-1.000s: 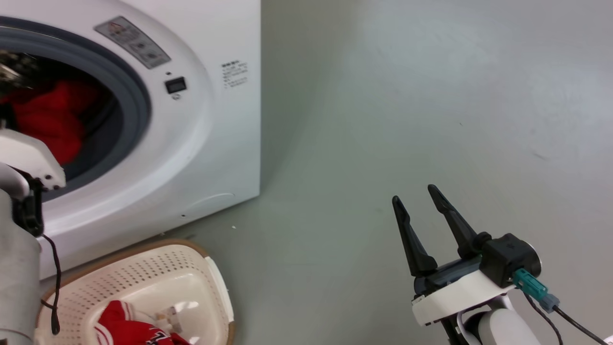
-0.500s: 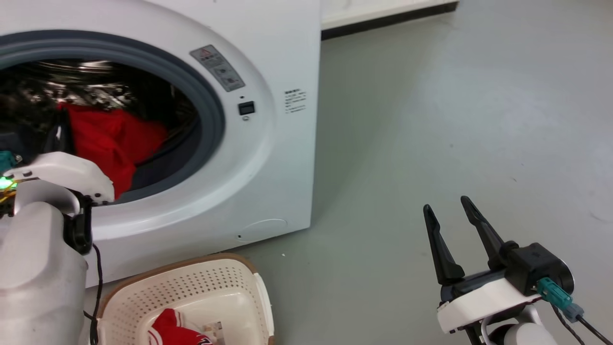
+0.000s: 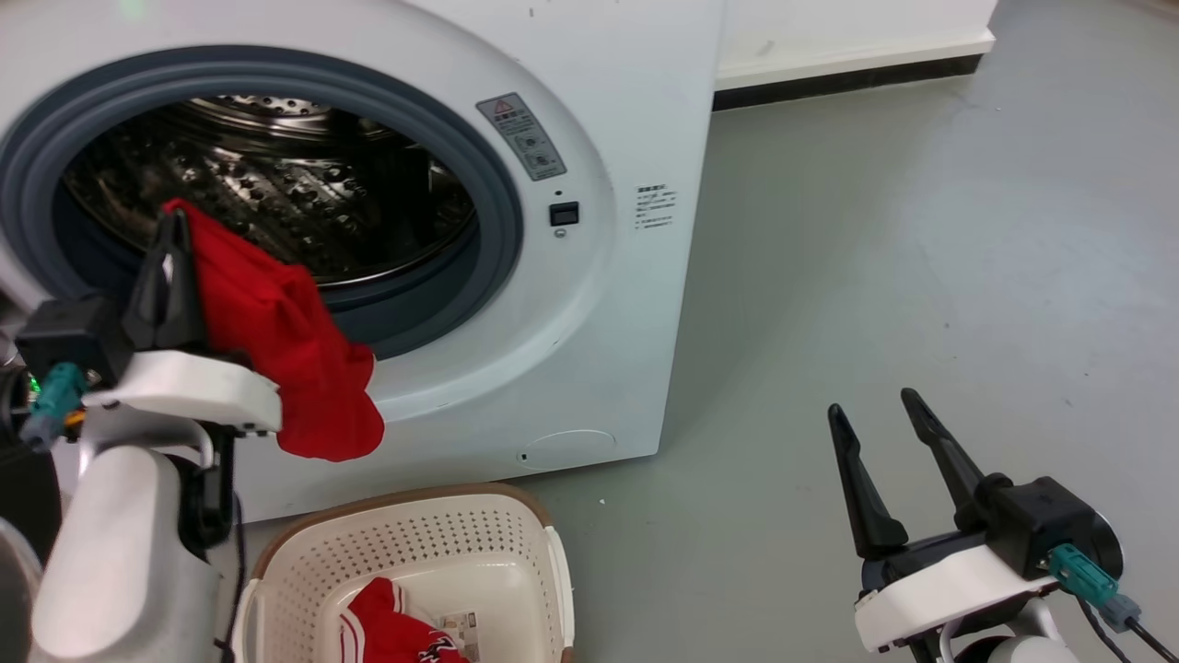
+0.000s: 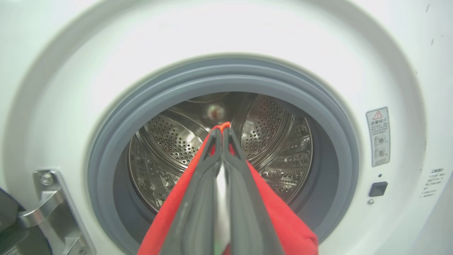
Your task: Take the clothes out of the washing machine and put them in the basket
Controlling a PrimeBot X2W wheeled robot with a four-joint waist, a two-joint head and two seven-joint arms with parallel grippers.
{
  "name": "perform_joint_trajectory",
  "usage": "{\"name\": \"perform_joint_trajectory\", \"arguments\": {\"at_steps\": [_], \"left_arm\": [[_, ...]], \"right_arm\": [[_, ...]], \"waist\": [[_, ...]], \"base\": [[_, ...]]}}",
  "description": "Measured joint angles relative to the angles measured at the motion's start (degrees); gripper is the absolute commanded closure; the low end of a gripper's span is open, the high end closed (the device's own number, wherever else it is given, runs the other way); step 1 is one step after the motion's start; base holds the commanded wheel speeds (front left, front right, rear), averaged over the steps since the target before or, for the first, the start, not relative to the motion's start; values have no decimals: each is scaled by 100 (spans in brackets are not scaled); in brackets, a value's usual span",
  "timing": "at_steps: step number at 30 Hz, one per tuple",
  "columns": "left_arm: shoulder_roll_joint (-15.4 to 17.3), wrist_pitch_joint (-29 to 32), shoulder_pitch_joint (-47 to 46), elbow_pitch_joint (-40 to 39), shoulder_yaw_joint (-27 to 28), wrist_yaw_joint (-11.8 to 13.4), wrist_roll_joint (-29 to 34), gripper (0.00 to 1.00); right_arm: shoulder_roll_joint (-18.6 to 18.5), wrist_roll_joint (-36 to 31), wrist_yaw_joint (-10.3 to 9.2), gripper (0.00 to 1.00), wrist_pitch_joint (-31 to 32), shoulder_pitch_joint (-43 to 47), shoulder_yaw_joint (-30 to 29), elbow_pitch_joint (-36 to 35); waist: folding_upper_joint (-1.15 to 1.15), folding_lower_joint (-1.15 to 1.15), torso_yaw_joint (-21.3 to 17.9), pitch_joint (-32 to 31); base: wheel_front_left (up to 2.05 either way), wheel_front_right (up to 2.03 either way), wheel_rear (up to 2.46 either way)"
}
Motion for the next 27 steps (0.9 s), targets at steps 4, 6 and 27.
{"name": "perform_joint_trajectory", "arguments": {"at_steps": [4,6,27], "left_arm": [[-92,189,373,-812,-103,118,31,100],[-108,320,666,-1181,-152,181,49,100],[-665,805,1915,-713,-966,78,-166,100]], "right_arm": [[0,-35,0,0,33,4,-7,-23],[1,-36,0,0,47,4,5,-24],[-1,-47,0,0,51,-215,182,-80]], "waist": [[0,1,141,21],[0,0,176,14],[0,1,60,587]], "base": [[0,0,0],[0,0,0],[0,0,0]]}}
